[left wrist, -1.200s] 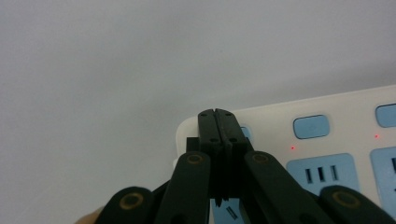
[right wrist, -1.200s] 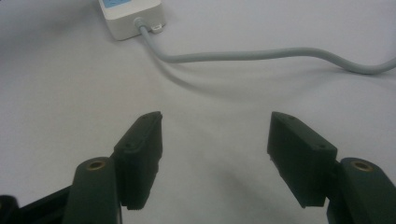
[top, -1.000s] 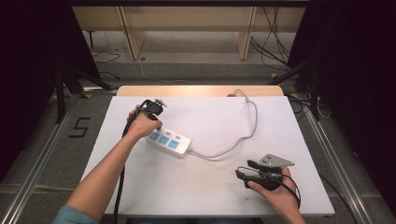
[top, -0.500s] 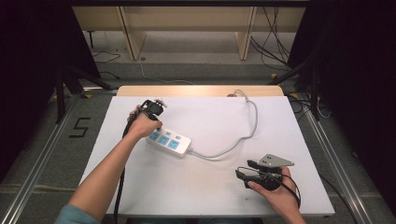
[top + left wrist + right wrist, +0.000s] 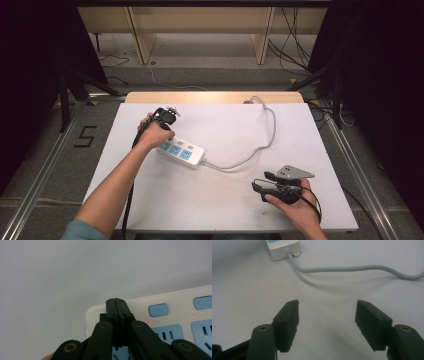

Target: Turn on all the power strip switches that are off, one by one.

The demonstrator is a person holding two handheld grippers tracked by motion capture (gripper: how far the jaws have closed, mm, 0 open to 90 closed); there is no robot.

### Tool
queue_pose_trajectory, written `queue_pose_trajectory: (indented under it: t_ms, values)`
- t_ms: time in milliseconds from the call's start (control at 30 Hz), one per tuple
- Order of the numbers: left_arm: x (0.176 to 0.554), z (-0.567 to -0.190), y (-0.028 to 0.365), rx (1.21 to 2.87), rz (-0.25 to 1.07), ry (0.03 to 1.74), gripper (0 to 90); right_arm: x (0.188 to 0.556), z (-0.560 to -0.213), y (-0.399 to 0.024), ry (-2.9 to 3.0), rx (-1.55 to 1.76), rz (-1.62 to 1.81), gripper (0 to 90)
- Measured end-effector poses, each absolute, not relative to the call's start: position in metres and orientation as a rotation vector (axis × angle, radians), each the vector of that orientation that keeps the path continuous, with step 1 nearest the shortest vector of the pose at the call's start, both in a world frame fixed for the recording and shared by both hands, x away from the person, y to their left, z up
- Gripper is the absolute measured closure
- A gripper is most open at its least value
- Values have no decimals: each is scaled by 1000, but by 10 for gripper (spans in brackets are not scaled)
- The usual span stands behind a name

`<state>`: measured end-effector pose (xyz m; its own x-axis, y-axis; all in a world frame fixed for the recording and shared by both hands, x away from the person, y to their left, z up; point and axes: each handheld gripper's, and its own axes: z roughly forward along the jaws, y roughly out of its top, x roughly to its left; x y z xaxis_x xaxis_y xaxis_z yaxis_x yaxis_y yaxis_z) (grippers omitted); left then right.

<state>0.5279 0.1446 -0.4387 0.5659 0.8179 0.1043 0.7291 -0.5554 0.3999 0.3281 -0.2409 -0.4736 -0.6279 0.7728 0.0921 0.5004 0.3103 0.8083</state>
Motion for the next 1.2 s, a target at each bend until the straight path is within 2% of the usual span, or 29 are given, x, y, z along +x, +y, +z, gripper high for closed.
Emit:
queue_pose_trajectory:
  t_ms: [1200]
  values:
    - [521,-428,148,2435,440,1235,895,328,-473,-241,2270,1152,1229,366]
